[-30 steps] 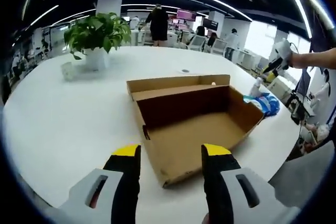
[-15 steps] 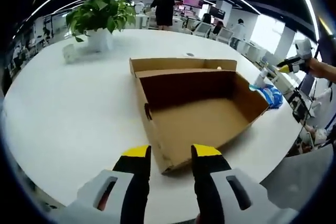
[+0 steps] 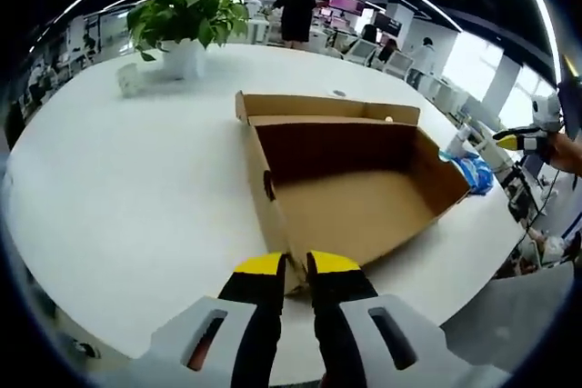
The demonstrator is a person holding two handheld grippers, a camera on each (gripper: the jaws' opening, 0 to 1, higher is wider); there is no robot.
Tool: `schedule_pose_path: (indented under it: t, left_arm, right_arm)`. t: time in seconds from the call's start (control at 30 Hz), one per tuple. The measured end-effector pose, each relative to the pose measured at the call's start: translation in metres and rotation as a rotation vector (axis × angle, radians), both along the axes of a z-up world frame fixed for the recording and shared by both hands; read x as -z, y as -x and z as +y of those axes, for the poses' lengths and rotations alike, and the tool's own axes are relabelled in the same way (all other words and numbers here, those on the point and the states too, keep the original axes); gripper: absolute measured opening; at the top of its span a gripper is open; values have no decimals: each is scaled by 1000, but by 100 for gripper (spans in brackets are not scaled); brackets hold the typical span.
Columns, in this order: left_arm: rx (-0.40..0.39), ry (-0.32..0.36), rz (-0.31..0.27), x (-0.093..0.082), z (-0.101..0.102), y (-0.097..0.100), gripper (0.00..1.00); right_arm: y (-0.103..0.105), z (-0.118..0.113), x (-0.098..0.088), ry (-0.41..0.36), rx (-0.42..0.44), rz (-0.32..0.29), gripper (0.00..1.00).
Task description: Operate the shoe box by opening the lid, removing the specified soft item, and placing it in the target area until the item is outside and the box remains undamaged.
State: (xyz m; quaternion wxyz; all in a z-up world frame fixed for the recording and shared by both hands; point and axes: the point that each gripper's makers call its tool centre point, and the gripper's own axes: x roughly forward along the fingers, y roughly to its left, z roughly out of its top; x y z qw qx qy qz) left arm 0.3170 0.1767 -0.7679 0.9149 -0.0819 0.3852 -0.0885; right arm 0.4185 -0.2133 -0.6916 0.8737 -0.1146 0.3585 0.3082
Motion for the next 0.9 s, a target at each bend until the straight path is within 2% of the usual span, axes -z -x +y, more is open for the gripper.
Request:
schedule_pose_path:
  t: [0.2,0.47,0.6,0.9]
  left_arm:
    - [-7,3,5,1,2,1,8]
    - [-12,3,8,3,7,0,8]
    - [-17,1,9,4,7,0,8]
    - [-10,-15,9,2,7,1,7]
  right_arm:
    - [11,33,5,-49,-8,12,25]
    - [12,66,16,-75,-35,37,25]
    - [9,77,20,-78,-39,46,25]
    - [-13,102,23,-108,-27,51,25]
